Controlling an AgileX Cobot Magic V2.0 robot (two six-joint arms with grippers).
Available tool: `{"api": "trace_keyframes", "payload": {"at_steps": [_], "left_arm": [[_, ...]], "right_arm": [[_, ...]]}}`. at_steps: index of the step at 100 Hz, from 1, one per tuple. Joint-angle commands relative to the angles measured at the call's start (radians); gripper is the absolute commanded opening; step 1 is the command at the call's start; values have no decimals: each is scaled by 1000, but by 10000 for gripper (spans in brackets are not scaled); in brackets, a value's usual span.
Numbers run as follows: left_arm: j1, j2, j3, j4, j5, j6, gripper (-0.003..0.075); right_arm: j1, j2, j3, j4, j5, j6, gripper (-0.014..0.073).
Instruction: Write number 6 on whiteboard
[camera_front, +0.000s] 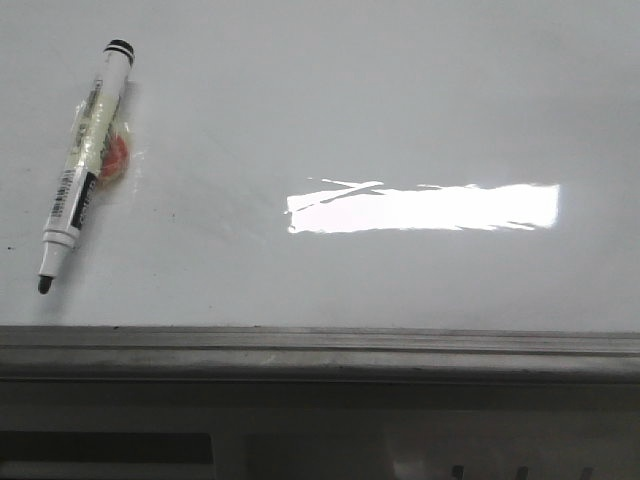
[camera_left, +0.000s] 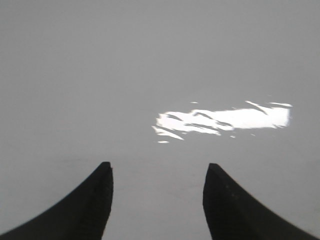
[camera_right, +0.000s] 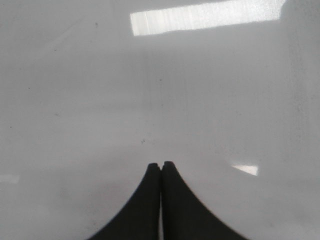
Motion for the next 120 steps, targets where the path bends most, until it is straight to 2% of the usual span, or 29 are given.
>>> {"api": "trace_keyframes", "payload": {"at_steps": [1,19,33,48,61,86,97,114,120], "left_arm": [[-125,77,-29,1,-125,1,379],[-399,253,-29,-2,-237,1,379],[-535,389,-29,-58,-329,1,379],[-613,510,-32,-121,-411,-3,379],[-658,587,-63,-167,-408,-8,379],[-664,650,-81,-252,-378,-8,372],[-664,665,-81,-252,-337,-6,309],[-664,686,-81,-262,-326,-6,95],[-664,688,-81,-290,-326,-6,52]], "right_arm": [[-5,14,-37,0,-68,-5,-64],[-5,14,-37,0,-68,-5,-64],[-5,14,-37,0,-68,-5,-64],[-5,14,-37,0,-68,-5,-64],[-5,14,-37,0,-70,-5,-64],[-5,14,-37,0,-70,-5,-64],[-5,14,-37,0,-72,-5,-64],[-4,14,-37,0,-67,-5,-64],[4,14,-37,0,-67,-5,-64]]}}
